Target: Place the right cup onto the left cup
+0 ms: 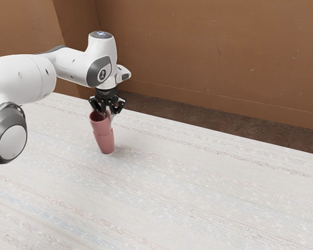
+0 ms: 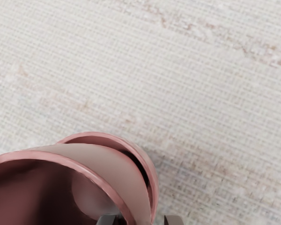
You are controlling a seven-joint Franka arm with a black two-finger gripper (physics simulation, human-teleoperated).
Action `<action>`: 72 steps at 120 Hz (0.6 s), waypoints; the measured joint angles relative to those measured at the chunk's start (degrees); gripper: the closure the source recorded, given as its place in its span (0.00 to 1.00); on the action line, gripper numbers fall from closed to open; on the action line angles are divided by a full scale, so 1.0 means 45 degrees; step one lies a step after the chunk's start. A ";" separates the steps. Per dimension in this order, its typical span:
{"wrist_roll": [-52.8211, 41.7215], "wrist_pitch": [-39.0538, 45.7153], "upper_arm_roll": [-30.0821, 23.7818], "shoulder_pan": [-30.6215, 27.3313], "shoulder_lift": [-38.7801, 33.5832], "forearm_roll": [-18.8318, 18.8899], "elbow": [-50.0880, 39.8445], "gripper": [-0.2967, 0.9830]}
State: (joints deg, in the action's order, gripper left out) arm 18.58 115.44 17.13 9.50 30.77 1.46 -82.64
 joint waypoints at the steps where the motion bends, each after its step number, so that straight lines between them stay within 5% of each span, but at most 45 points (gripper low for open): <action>1: -0.0009 0.0000 0.0000 0.0000 0.0000 -0.0006 0.0000 0.69; 21: -0.0163 -0.0052 0.0000 0.0009 -0.0119 -0.0062 0.0014 0.45; 46: -0.0305 -0.0574 -0.0010 0.0133 -0.0961 -0.0034 0.0200 0.32; 72: -0.1476 -0.1941 -0.0162 0.1382 -0.4984 -0.0031 -0.2138 0.27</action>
State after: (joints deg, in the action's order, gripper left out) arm 11.94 106.71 16.40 15.72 8.35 1.32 -92.26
